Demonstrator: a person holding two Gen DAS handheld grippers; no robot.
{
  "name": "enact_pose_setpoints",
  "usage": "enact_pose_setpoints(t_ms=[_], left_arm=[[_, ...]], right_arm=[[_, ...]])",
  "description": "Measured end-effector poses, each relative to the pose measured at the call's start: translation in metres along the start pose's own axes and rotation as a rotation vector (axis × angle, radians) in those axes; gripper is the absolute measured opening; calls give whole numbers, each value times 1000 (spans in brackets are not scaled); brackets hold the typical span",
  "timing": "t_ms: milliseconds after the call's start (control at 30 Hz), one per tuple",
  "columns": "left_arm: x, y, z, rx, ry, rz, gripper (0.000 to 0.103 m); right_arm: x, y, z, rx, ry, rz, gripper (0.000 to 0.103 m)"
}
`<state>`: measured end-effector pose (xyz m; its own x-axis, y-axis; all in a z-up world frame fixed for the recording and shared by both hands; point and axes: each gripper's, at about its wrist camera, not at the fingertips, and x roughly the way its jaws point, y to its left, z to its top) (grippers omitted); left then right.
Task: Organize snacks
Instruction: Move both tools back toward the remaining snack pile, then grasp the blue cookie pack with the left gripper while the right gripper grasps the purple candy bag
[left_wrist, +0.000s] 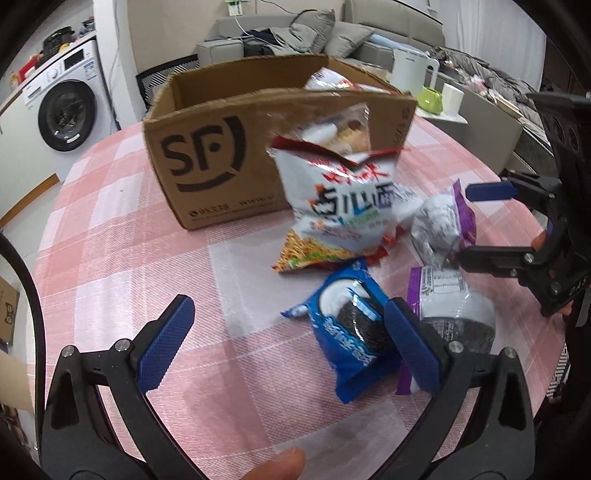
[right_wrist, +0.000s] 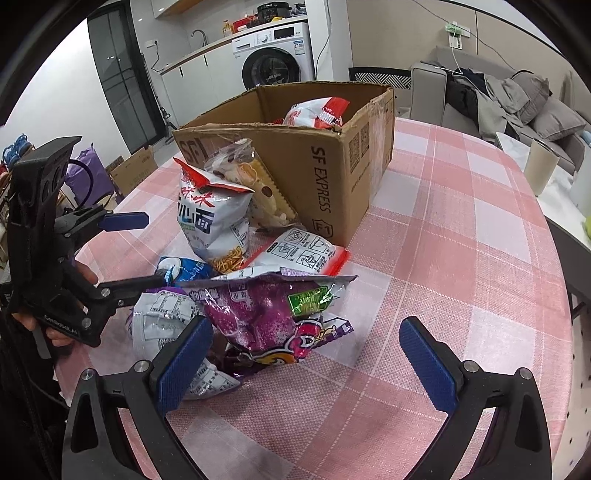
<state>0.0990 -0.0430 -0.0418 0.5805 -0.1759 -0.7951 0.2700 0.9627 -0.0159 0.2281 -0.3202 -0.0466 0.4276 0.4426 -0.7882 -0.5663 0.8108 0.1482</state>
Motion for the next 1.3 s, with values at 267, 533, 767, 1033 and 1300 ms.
enact_pose_setpoints(t_ms=[267, 533, 767, 1033, 1300], left_arm=[[7, -13, -4, -10, 17, -26, 102], [16, -5, -2, -45, 40, -34, 103], [16, 6, 1, -33, 51, -5, 103], [17, 27, 0, -67, 71, -1, 103], [23, 22, -5, -72, 99, -61, 98]], right_arm=[[4, -3, -1, 8, 11, -12, 103], [7, -5, 0, 40, 12, 15, 103], [11, -7, 0, 60, 4, 37, 102], [15, -1, 2, 59, 0, 96, 86], [21, -1, 3, 67, 14, 112, 76]])
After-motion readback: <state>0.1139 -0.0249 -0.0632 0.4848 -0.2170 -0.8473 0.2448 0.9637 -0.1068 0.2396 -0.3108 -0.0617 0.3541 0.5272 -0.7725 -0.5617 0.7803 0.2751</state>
